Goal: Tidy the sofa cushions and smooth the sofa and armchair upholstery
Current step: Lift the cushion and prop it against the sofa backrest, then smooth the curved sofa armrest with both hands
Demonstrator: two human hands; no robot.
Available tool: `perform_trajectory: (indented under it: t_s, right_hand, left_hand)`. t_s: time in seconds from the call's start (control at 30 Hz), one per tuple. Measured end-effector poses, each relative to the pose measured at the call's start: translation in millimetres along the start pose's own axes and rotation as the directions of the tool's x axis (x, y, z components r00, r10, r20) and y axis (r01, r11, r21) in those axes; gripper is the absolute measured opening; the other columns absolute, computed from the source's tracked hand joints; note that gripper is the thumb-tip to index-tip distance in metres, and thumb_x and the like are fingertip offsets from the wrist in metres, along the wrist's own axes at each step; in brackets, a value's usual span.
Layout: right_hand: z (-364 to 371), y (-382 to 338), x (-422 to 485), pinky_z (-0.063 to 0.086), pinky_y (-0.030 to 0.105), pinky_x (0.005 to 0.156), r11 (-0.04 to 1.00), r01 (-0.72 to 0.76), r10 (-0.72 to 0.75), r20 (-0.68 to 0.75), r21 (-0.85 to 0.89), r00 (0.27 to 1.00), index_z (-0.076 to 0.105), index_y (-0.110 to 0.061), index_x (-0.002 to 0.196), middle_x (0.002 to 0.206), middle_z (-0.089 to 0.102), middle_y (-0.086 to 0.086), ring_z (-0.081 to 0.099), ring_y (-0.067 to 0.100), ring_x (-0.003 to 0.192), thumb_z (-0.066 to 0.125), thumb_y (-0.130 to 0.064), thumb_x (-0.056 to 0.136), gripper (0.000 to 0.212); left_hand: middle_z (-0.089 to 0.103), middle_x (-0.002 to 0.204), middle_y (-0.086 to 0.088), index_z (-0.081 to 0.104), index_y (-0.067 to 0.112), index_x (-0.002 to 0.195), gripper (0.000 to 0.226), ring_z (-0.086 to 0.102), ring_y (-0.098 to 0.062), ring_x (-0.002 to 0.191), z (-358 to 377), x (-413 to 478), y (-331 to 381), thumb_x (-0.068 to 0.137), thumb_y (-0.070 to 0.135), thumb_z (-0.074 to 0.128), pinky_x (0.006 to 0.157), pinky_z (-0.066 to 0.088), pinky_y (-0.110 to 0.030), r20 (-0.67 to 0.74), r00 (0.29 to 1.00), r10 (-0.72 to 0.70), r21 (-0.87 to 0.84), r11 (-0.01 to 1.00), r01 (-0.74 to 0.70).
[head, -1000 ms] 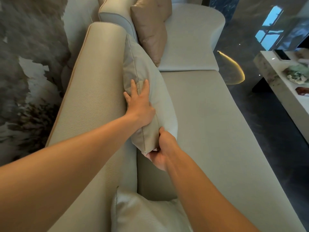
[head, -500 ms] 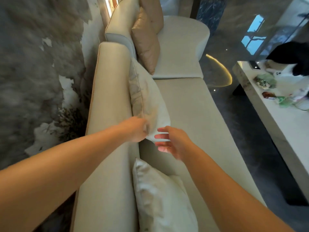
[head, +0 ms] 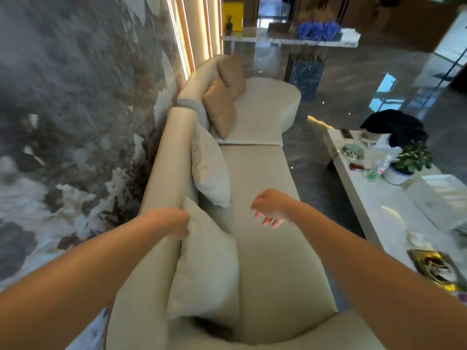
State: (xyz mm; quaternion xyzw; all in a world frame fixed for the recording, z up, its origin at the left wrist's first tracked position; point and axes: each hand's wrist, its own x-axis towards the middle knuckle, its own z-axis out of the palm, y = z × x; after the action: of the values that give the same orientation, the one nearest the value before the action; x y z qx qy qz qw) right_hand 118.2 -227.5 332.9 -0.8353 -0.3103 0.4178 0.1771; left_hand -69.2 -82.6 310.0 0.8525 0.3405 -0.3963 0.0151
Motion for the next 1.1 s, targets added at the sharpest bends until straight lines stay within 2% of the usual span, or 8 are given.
perform_trajectory:
  t_s: [0.13, 0.27, 0.4, 0.5, 0.57, 0.67, 0.83, 1.1]
  right_hand:
    - [-38, -14, -98, 0.054, 0.040, 0.090, 0.928, 0.071, -0.137, -0.158, -0.365, 0.978, 0.062, -0.005, 0.123, 0.126, 0.065, 0.020, 0.064, 0.038, 0.110, 0.046, -0.019, 0.097, 0.034]
    - [-70, -23, -223, 0.044, 0.045, 0.106, 0.823, 0.101, -0.394, -0.433, -0.559, 0.811, 0.045, -0.017, 0.144, 0.142, 0.052, 0.017, 0.050, 0.038, 0.128, 0.051, -0.035, 0.097, 0.051]
    - [-77, -16, -341, 0.048, 0.054, 0.096, 0.723, 0.033, -0.622, -0.628, -0.690, 0.467, 0.027, -0.018, 0.152, 0.142, 0.049, 0.018, 0.051, 0.042, 0.123, 0.047, -0.039, 0.097, 0.062]
    - [-62, -1, -402, 0.043, 0.058, 0.104, 0.702, 0.048, -0.711, -0.693, -0.711, 0.120, 0.014, -0.019, 0.157, 0.154, 0.037, 0.018, 0.043, 0.041, 0.134, 0.043, -0.043, 0.099, 0.069]
    - [-54, 7, -426, 0.032, 0.062, 0.112, 0.700, -0.020, -0.714, -0.700, -0.714, 0.010, 0.009, -0.021, 0.158, 0.163, 0.024, 0.018, 0.032, 0.043, 0.143, 0.039, -0.050, 0.099, 0.073]
    - [-52, 16, -443, 0.022, 0.067, 0.114, 0.709, -0.121, -0.699, -0.715, -0.694, 0.006, 0.003, -0.028, 0.159, 0.166, 0.012, 0.016, 0.021, 0.047, 0.148, 0.035, -0.060, 0.096, 0.077]
    - [-44, 32, -432, 0.019, 0.070, 0.114, 0.700, -0.125, -0.697, -0.710, -0.704, 0.100, 0.001, -0.030, 0.159, 0.167, 0.010, 0.017, 0.017, 0.047, 0.149, 0.035, -0.064, 0.095, 0.079]
    - [-6, 112, -331, 0.020, 0.070, 0.114, 0.691, -0.035, -0.665, -0.654, -0.722, 0.360, 0.008, -0.028, 0.159, 0.165, 0.018, 0.018, 0.022, 0.047, 0.147, 0.030, -0.060, 0.095, 0.075]
  left_hand:
    - [0.059, 0.104, -0.009, 0.063, 0.012, 0.113, 0.032, 0.060, -0.028, 0.092, -10, -96, 21, 0.096, 0.032, 0.045, 0.075, 0.049, -0.037, -0.200, 0.977, 0.076, 0.078, 0.995, -0.061]
    - [0.057, 0.125, -0.010, 0.055, 0.017, 0.129, 0.042, 0.056, -0.030, 0.109, -43, -191, 25, 0.101, 0.041, 0.036, 0.083, 0.044, -0.039, -0.453, 0.887, 0.087, 0.109, 0.993, -0.042]
    - [0.056, 0.127, -0.014, 0.047, 0.012, 0.131, 0.048, 0.054, -0.035, 0.114, -45, -277, 31, 0.099, 0.045, 0.036, 0.091, 0.047, -0.046, -0.864, 0.503, -0.010, -0.082, 0.989, -0.121]
    - [0.029, 0.156, -0.020, 0.024, 0.012, 0.151, 0.064, 0.031, -0.041, 0.139, -29, -332, 37, 0.099, 0.047, 0.035, 0.112, 0.033, -0.055, -0.981, 0.180, -0.069, -0.116, 0.958, -0.262]
    - [0.011, 0.163, -0.021, 0.014, 0.013, 0.155, 0.071, 0.015, -0.043, 0.146, -17, -367, 38, 0.098, 0.051, 0.031, 0.117, 0.019, -0.057, -0.997, -0.021, -0.077, -0.072, 0.978, -0.195]
    - [0.002, 0.164, -0.021, 0.004, 0.013, 0.156, 0.077, 0.007, -0.045, 0.148, -16, -406, 36, 0.097, 0.056, 0.028, 0.119, 0.009, -0.060, -0.991, -0.117, -0.069, -0.054, 0.991, -0.122]
    - [0.003, 0.164, -0.021, 0.000, 0.013, 0.157, 0.077, 0.006, -0.045, 0.148, -5, -405, 46, 0.098, 0.055, 0.027, 0.119, 0.009, -0.061, -0.990, -0.101, -0.093, -0.081, 0.990, -0.118]
    - [0.020, 0.159, -0.024, 0.019, 0.009, 0.154, 0.075, 0.023, -0.048, 0.141, 58, -281, 114, 0.097, 0.053, 0.035, 0.114, 0.016, -0.062, -0.974, 0.208, -0.085, -0.099, 0.993, -0.057]
